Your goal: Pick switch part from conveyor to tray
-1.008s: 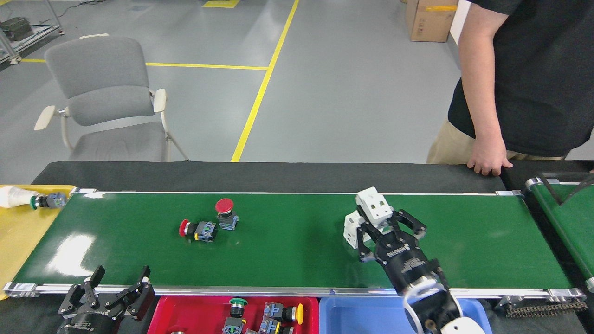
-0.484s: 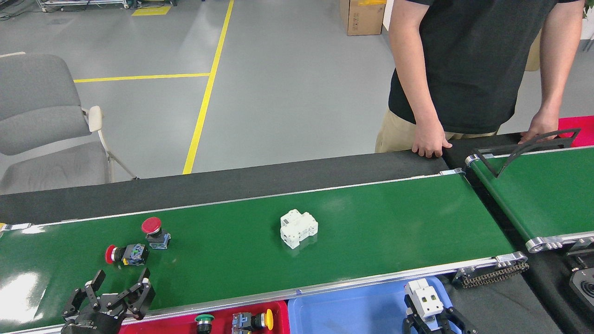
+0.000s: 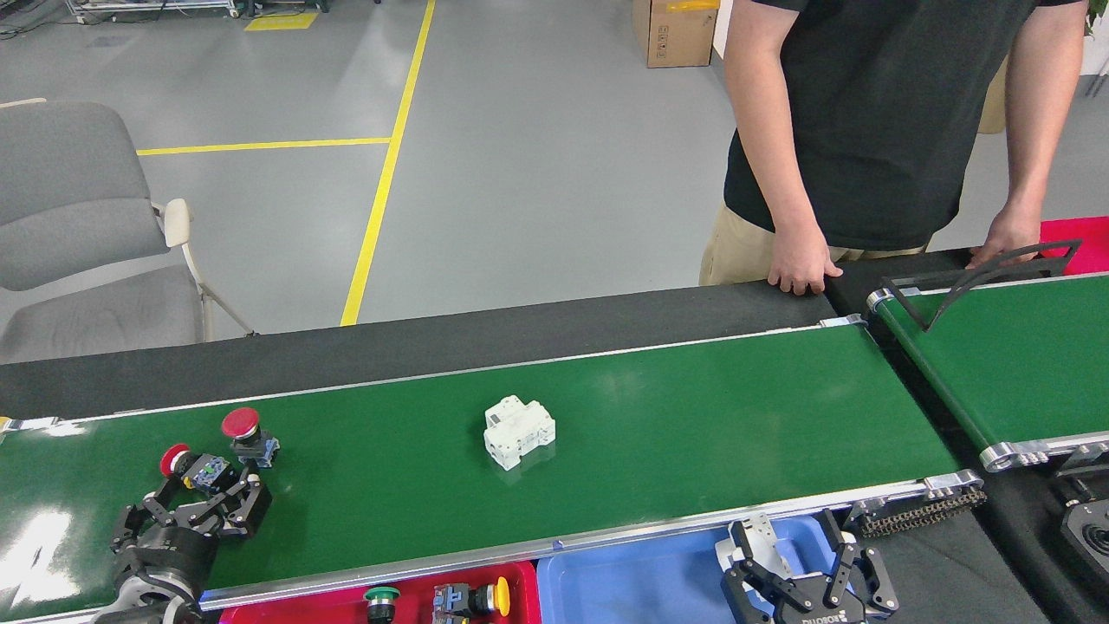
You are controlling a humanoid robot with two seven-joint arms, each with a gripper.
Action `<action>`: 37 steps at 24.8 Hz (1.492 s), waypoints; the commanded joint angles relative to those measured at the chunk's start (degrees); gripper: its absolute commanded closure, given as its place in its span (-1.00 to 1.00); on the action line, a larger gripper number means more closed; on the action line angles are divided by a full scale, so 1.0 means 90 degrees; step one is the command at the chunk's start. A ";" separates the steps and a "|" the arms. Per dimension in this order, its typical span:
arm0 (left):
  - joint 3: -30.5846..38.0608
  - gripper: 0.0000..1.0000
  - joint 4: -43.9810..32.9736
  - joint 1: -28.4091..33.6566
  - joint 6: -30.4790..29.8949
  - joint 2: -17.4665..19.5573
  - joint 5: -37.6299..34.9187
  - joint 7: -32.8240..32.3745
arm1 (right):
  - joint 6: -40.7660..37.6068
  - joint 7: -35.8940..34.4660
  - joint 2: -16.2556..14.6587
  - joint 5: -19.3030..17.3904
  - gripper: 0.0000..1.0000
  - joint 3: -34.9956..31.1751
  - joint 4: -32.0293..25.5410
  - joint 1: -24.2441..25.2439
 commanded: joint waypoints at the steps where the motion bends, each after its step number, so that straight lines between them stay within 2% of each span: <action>1: 0.0004 -0.56 0.0196 -0.0230 0.0335 0.0086 -0.0012 0.0092 | -0.0003 0.0053 0.0065 0.0001 -0.98 -0.0020 -0.0102 -0.0125; 4: 0.0024 0.04 0.0518 -0.0406 0.0394 0.0077 0.0007 0.0102 | -0.0052 0.0161 0.0036 0.0001 -0.98 -0.0001 -0.0102 -0.0144; 7: 0.0024 0.43 0.0606 -0.0415 0.0384 0.0067 0.0027 0.0277 | -0.0061 0.0327 0.0007 0.0011 -0.98 0.0038 -0.0092 -0.0037; 9: -0.0005 0.59 0.0538 -0.0328 0.0316 0.0057 0.0046 0.0541 | -0.0061 0.0405 -0.0013 0.0011 -0.98 0.0029 -0.0102 0.0031; 12: -0.0044 0.64 -0.0078 0.0092 -0.0114 0.0086 0.0037 0.0649 | -0.0061 0.0424 -0.0120 0.0020 -0.98 0.0029 -0.0111 0.0071; 15: 0.0073 0.63 -0.1543 0.1167 -0.1462 0.0086 0.0046 0.0649 | -0.0071 0.0434 -0.0462 0.0011 -0.98 0.0029 -0.0121 0.0139; 19: 0.0210 0.60 -0.3027 0.2671 -0.2858 0.0018 0.0203 0.0649 | -0.0081 0.0532 -0.0736 -0.0009 -0.98 -0.0020 -0.0111 0.0139; 21: 0.0219 0.46 -0.3447 0.3286 -0.3835 0.0018 0.0613 0.0649 | -0.0208 0.0571 -0.0843 -0.0136 -0.98 -0.0118 -0.0111 0.0149; 22: 0.0229 0.23 -0.3574 0.3569 -0.4342 -0.0002 0.0818 0.0639 | -0.0345 0.0571 -0.0902 -0.0282 -0.98 -0.0255 -0.0111 0.0159; 24: 0.0219 -0.71 -0.3720 0.3862 -0.4362 -0.0157 0.0886 0.0639 | -0.0735 0.0571 -0.0960 -0.0536 -0.98 -0.0547 -0.0102 0.0207; 25: 0.0229 -0.99 -0.3730 0.3872 -0.4362 -0.0294 0.0906 0.0649 | -0.0872 0.0571 -0.0960 -0.0595 -0.98 -0.0655 -0.0102 0.0207; 26: 0.0229 -1.00 -0.3730 0.3862 -0.4362 -0.0461 0.0925 0.0649 | -0.1067 0.0591 -0.0960 -0.0653 -0.98 -0.0811 -0.0102 0.0227; 30: 0.0512 -1.00 -0.3720 0.3842 -0.4362 -0.0568 0.0945 0.0649 | -0.1780 0.0698 -0.0941 -0.0692 -0.98 -0.1172 -0.0092 0.0383; 33: 0.0893 -1.00 -0.3730 0.3833 -0.4362 -0.0675 0.0935 0.0649 | -0.1829 0.0698 -0.0931 -0.0692 -0.98 -0.1212 -0.0092 0.0412; 34: 0.1010 -1.00 -0.3730 0.3794 -0.4089 -0.0724 0.0925 0.0639 | -0.1829 0.0698 -0.0931 -0.0692 -0.98 -0.1212 -0.0082 0.0412; 37: 0.1167 -1.00 -0.3672 0.3725 -0.2135 -0.0753 0.0857 0.0639 | -0.1839 0.0698 -0.0921 -0.0692 -0.98 -0.1202 -0.0082 0.0422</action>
